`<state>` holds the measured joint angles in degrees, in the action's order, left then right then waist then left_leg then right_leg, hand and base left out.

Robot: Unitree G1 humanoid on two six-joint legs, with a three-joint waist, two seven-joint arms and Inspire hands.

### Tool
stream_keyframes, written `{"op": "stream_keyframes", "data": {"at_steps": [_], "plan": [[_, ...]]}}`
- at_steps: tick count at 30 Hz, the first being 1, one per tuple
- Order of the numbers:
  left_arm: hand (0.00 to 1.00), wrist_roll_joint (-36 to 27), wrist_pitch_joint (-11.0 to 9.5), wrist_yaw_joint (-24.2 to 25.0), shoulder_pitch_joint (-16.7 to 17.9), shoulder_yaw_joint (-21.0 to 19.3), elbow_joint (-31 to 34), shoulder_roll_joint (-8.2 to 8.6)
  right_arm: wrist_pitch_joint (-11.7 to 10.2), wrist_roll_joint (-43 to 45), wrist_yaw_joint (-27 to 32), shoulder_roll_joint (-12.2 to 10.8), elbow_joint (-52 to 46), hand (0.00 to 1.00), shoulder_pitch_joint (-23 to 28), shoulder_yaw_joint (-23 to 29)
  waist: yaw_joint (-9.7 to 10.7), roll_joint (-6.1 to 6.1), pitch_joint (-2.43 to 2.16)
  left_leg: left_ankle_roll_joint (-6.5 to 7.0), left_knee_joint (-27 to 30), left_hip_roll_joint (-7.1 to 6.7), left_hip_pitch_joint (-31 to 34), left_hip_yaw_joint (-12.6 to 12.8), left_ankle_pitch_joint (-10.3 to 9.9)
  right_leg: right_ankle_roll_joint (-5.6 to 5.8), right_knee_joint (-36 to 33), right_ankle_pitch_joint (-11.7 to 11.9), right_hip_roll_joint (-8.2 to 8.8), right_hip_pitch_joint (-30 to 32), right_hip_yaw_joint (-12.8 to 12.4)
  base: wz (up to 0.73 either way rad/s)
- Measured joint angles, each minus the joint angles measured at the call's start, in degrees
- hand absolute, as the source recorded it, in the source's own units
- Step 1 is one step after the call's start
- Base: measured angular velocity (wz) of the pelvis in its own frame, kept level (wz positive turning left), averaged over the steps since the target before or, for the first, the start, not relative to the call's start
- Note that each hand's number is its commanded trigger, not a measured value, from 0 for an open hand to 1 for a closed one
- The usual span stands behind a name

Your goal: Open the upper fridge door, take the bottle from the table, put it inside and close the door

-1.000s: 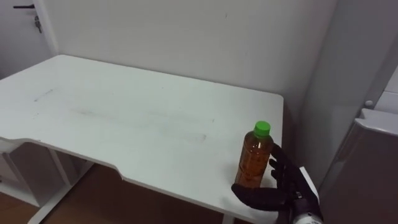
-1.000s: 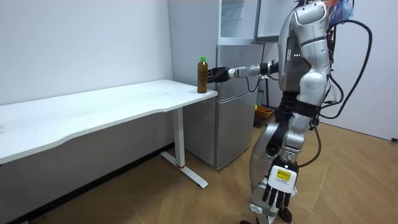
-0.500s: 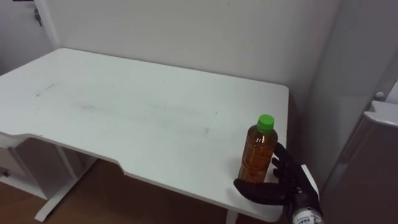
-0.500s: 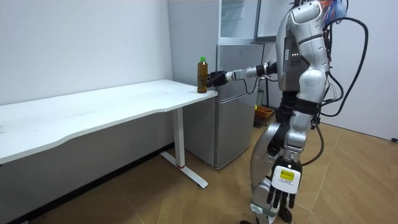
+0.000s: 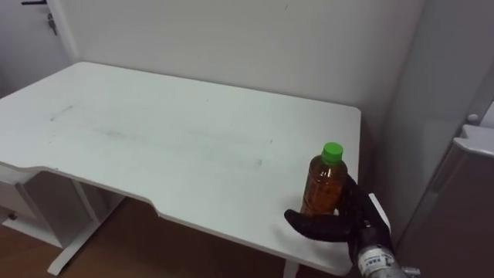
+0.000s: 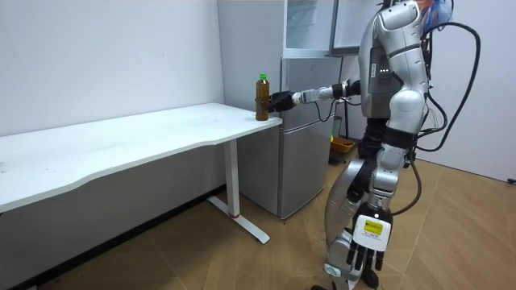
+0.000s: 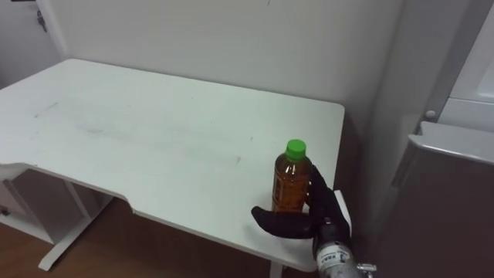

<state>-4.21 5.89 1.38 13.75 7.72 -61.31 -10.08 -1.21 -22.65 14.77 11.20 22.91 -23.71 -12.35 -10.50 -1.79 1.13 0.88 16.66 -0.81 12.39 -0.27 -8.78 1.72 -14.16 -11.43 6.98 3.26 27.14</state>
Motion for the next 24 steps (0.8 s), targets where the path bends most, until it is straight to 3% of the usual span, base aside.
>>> {"op": "stream_keyframes", "data": {"at_steps": [24], "plan": [[0.00,-0.1,0.1,0.3,0.0,0.5,0.1,0.02,0.0,-5.1,0.1,0.3,0.0,0.00,-3.2,0.1,-0.8,-0.65,-0.24,0.13,0.1,-0.08,0.0,0.0,0.1,0.16,-0.7,-0.1,0.25,0.1,0.0,0.00]]}}
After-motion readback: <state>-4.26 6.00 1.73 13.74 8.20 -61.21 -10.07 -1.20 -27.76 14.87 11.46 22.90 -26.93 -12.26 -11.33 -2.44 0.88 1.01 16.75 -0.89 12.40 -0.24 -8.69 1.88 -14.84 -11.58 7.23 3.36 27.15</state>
